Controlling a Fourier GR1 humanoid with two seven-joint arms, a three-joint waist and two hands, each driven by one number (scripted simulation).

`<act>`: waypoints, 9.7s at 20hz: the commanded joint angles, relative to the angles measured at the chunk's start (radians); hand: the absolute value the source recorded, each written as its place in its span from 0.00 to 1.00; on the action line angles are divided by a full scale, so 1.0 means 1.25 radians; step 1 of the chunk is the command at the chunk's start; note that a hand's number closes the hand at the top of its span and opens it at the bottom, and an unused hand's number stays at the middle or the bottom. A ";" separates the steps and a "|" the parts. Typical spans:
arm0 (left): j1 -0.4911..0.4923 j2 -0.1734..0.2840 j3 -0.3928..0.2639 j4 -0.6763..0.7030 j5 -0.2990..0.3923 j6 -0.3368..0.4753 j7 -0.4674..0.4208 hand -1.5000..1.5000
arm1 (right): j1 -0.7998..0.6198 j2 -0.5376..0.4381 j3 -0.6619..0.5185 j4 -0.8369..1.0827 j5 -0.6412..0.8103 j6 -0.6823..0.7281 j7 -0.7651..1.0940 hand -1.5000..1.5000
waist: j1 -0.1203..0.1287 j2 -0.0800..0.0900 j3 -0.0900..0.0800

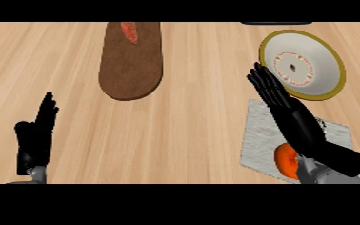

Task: Pick the cupcake from the placemat and place it in the bowl

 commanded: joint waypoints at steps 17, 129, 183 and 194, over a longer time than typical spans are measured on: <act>-0.125 -0.108 -0.120 -0.087 0.027 -0.094 -0.022 0.50 | 0.352 -0.011 -0.223 -0.064 0.138 -0.282 -0.216 0.00 | -0.019 -0.014 -0.009; -0.105 -0.221 -0.040 -0.109 -0.085 -0.183 0.004 0.50 | 0.238 -0.140 -0.379 -0.385 0.140 0.424 -0.068 1.00 | -0.015 -0.016 -0.010; -0.193 -0.228 -0.041 -0.092 -0.094 -0.199 0.048 0.50 | -0.619 -0.212 -0.286 1.098 0.656 0.153 -0.430 0.00 | 0.035 0.003 -0.006; -0.178 -0.230 -0.043 -0.096 -0.093 -0.201 0.052 0.50 | -0.687 -0.280 -0.457 1.191 0.503 0.249 -0.454 0.00 | 0.029 0.000 -0.007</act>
